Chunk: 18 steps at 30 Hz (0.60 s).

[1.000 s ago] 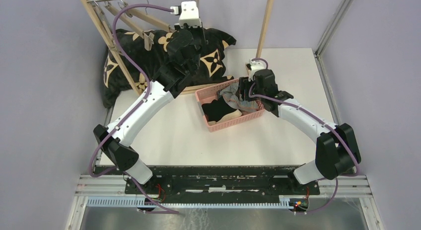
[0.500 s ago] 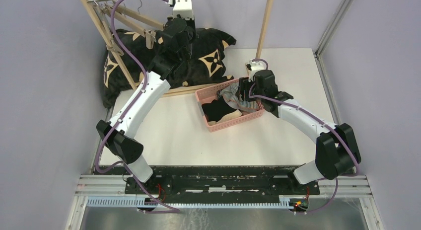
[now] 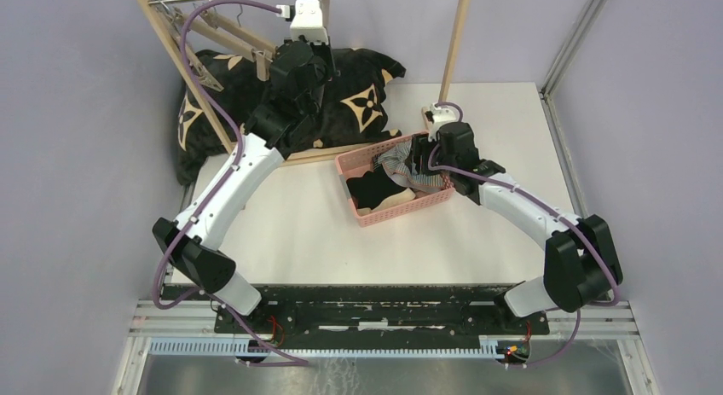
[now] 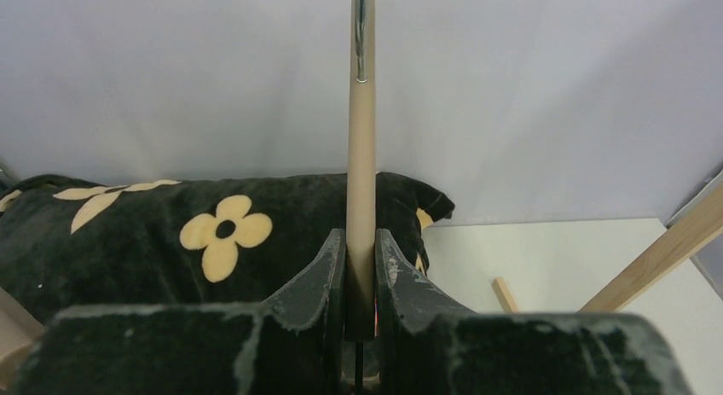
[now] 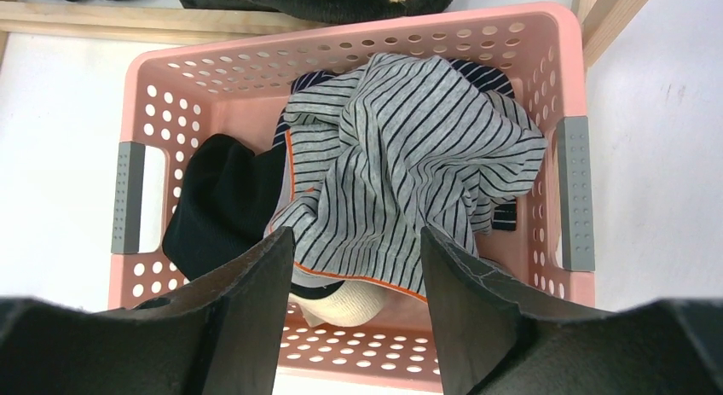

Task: Remove the underwear clipped to the hanger

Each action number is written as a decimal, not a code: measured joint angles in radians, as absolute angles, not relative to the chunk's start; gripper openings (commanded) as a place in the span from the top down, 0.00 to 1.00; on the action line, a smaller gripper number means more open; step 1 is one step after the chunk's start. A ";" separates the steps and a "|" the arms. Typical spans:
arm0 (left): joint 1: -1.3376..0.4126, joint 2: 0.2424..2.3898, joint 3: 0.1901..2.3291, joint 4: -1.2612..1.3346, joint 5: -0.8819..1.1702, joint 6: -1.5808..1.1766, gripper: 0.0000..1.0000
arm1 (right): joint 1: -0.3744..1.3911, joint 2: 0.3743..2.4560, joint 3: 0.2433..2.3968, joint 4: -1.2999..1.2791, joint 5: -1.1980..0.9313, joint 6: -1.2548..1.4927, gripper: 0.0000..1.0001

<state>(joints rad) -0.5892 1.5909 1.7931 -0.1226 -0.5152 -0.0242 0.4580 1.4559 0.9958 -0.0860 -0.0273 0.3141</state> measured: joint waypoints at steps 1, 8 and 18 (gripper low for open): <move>-0.588 1.583 1.787 -0.125 -0.514 -0.028 0.89 | 0.458 1.453 0.994 -0.082 -0.028 0.317 0.36; -0.585 1.552 1.764 -0.132 -0.500 -0.038 0.87 | 0.458 1.439 0.991 -0.071 -0.035 0.326 0.36; -0.584 1.546 1.760 -0.133 -0.496 -0.049 0.86 | 0.458 1.405 0.972 -0.067 -0.034 0.325 0.36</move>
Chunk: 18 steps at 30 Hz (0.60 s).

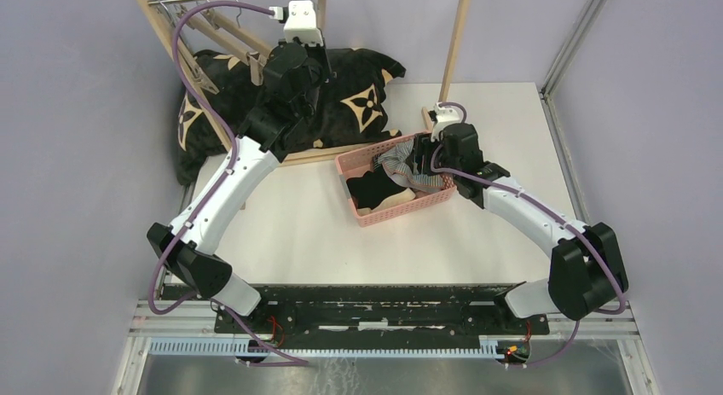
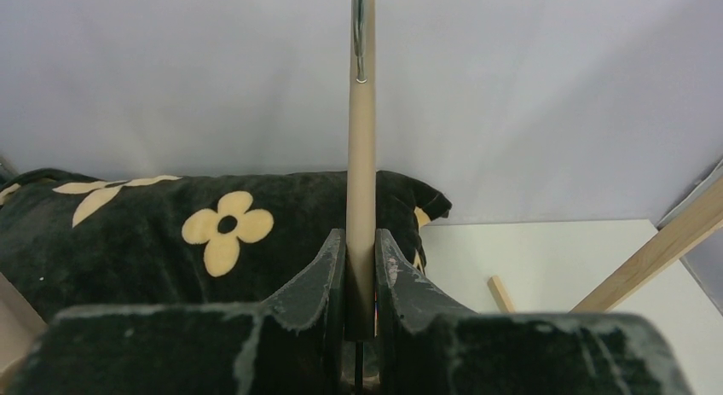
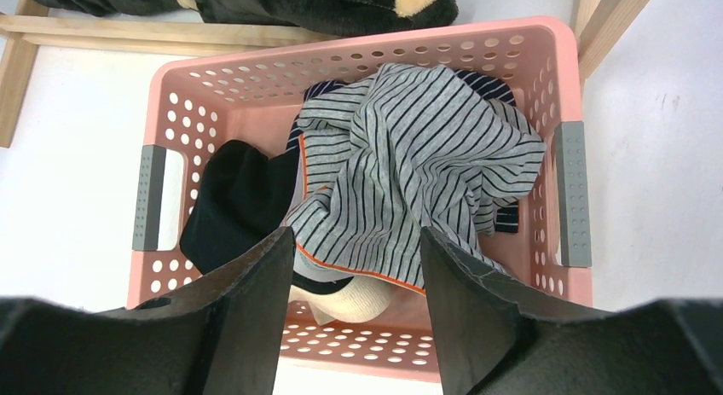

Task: Remove the underwear clipped to the hanger

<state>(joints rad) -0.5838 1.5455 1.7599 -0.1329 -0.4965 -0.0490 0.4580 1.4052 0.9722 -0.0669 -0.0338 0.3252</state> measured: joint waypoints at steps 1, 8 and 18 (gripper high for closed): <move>-0.584 1.546 1.761 -0.134 -0.499 -0.049 0.86 | 0.458 1.405 0.972 -0.067 -0.034 0.325 0.36; -0.584 1.613 1.887 -0.213 -0.533 -0.047 0.87 | 0.458 1.403 0.959 -0.068 -0.026 0.324 0.36; -0.567 1.707 2.004 -0.279 -0.545 -0.046 0.83 | 0.458 1.391 0.951 -0.067 -0.018 0.316 0.36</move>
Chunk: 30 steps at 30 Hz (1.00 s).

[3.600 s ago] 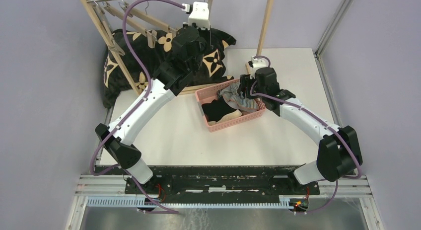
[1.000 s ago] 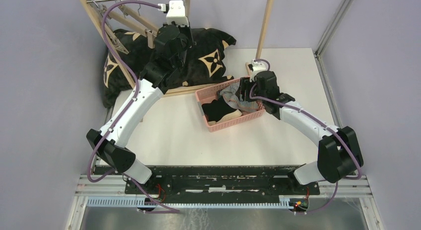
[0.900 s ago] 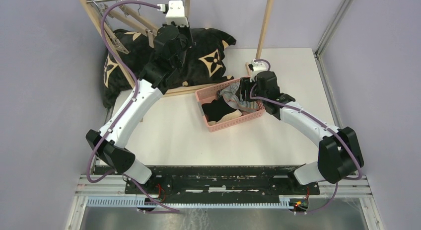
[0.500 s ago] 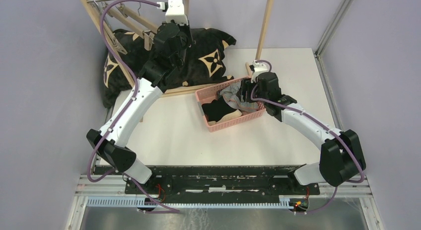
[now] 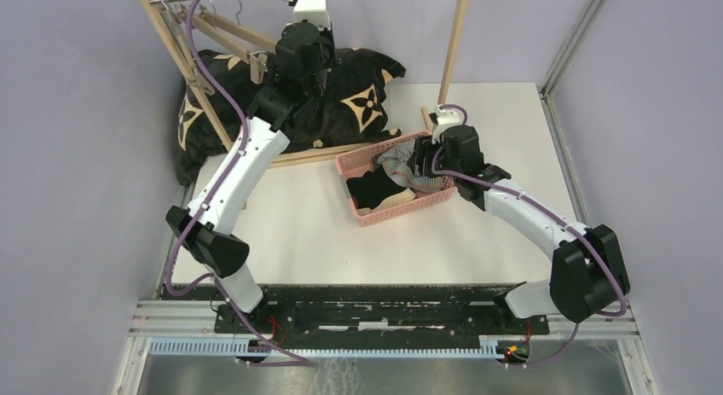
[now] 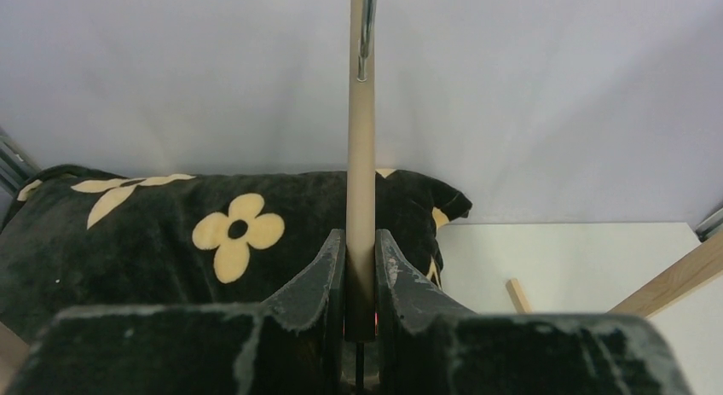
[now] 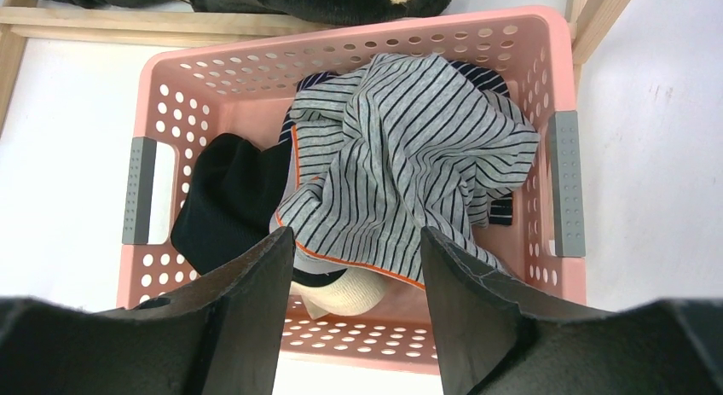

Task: Remove the underwear clipped to the hanger

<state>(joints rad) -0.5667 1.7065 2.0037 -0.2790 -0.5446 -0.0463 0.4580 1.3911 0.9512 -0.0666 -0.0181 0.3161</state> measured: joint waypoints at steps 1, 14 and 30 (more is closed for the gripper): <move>-0.565 1.707 2.004 -0.280 -0.543 -0.046 0.80 | 0.458 1.391 0.951 -0.066 -0.018 0.316 0.36; -0.554 1.578 1.798 -0.242 -0.440 -0.051 0.46 | 0.458 1.388 0.938 -0.048 -0.018 0.317 0.35; -0.554 1.378 1.633 -0.099 -0.355 -0.051 0.01 | 0.458 1.388 0.923 -0.019 -0.058 0.316 0.36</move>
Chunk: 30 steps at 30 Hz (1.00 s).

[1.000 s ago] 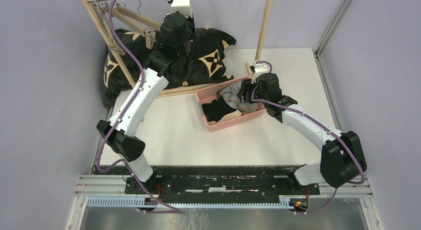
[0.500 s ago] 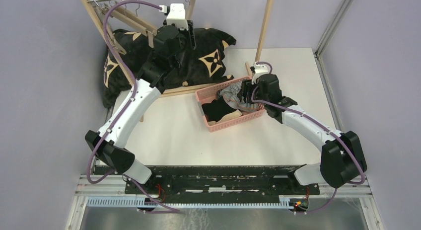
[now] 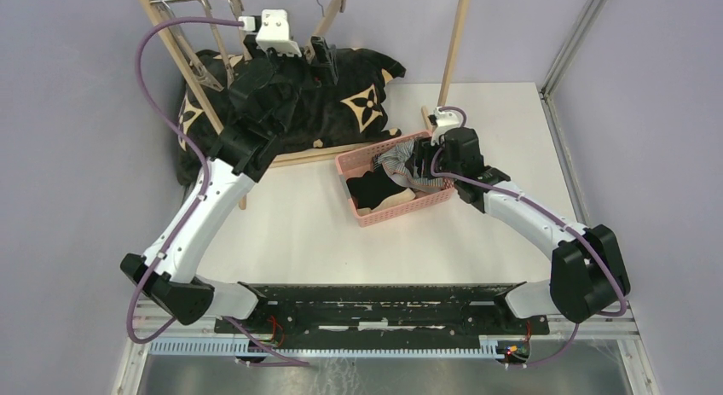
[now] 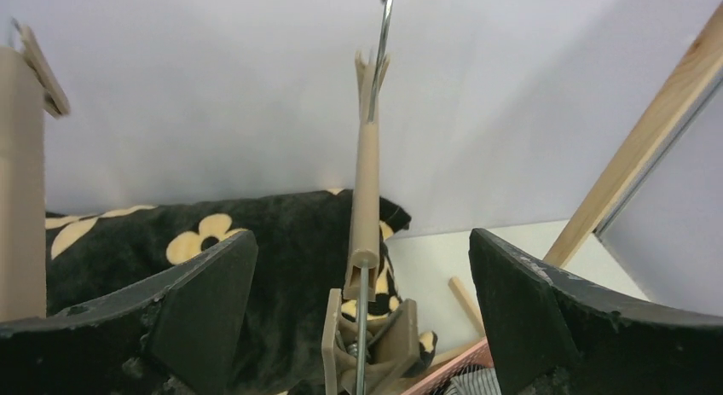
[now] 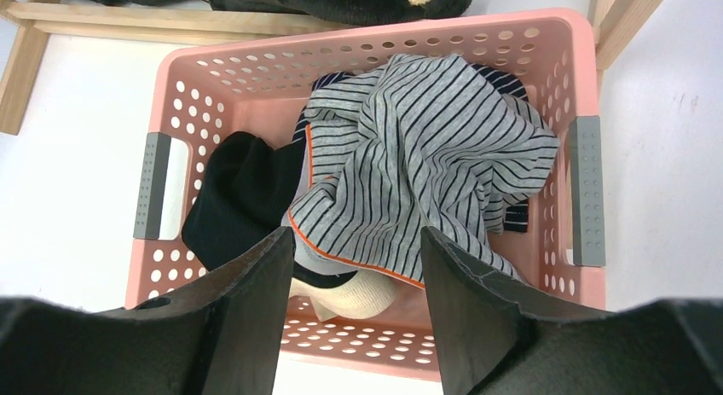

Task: Remove the underwear clipped to the hanger

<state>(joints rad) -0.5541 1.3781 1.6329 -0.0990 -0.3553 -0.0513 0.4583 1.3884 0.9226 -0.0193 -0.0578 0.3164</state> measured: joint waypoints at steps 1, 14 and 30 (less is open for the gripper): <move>-0.554 1.368 1.633 -0.091 -0.345 -0.051 0.01 | 0.460 1.388 0.922 -0.017 -0.061 0.316 0.36; -0.554 1.062 1.444 -0.061 -0.276 -0.051 0.01 | 0.475 1.196 0.805 -0.019 0.095 0.271 0.16; -0.556 0.545 1.087 -0.122 -0.286 -0.052 0.01 | 0.475 0.603 0.702 -0.102 0.588 0.183 0.07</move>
